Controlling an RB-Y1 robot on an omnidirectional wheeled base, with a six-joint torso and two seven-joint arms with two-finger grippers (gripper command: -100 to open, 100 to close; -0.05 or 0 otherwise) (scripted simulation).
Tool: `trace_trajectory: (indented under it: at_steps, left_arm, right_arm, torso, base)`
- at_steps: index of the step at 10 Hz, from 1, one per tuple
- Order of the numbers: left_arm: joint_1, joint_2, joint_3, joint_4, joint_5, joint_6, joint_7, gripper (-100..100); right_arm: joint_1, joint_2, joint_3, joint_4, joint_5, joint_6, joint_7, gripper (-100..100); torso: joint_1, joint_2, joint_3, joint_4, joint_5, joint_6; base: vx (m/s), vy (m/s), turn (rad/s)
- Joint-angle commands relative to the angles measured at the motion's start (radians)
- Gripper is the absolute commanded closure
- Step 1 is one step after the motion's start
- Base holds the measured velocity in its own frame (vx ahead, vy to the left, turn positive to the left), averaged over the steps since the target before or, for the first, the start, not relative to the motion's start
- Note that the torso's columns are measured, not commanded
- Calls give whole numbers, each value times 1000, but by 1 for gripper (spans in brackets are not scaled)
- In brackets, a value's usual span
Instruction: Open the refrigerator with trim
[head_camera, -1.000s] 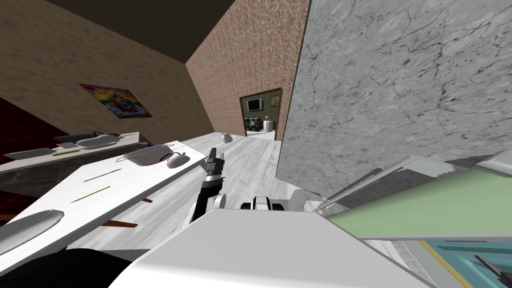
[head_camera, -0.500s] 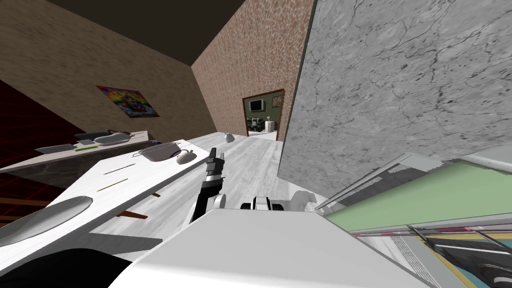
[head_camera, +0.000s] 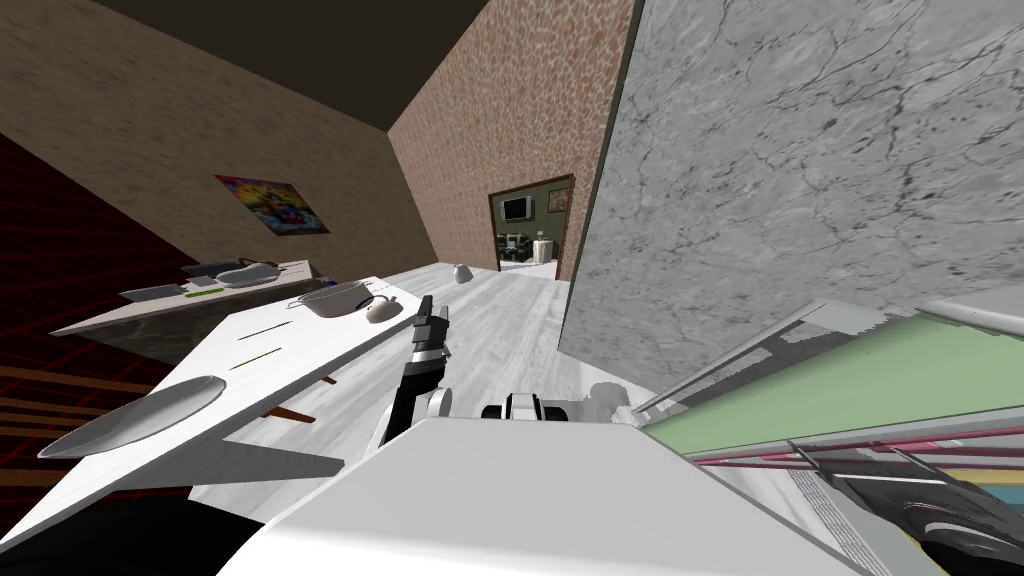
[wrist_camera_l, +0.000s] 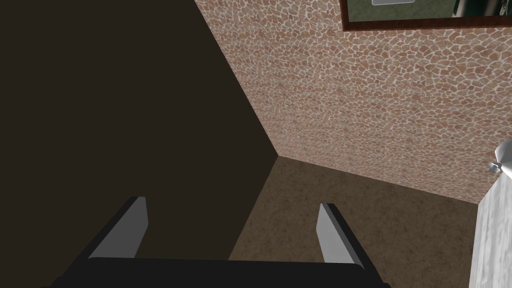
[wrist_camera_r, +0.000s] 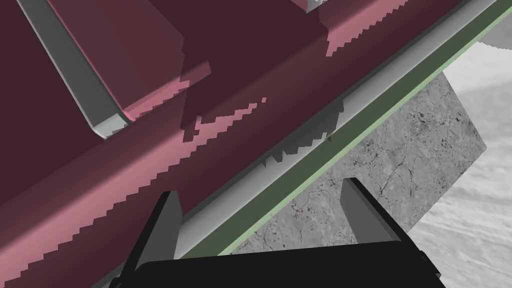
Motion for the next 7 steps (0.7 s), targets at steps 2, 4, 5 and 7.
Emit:
trace_trajectory:
  at_steps: [2,4,5,7]
  left_arm:
    - [0,0,0,0,0,0,0,0]
    - [0,0,0,0,0,0,0,0]
    - [0,0,0,0,0,0,0,0]
    - [0,0,0,0,0,0,0,0]
  right_arm:
    - [-76,-43,46,111,5,-14,-15,-100]
    - [-132,-96,99,182,28,-37,-65,-100]
    - [-162,-124,126,214,28,-37,-87,-100]
    - [-215,-169,176,268,28,-37,-105,-100]
  torso:
    - [-7,-6,-4,-2,-3,-1]
    - [-5,-2,-2,-1,-1,0]
    - [4,5,3,1,0,-2]
    - [-2,0,0,0,0,1]
  base:
    - [6,1,2]
    - [-46,50,70]
    - [-135,130,93]
    - [-43,41,1]
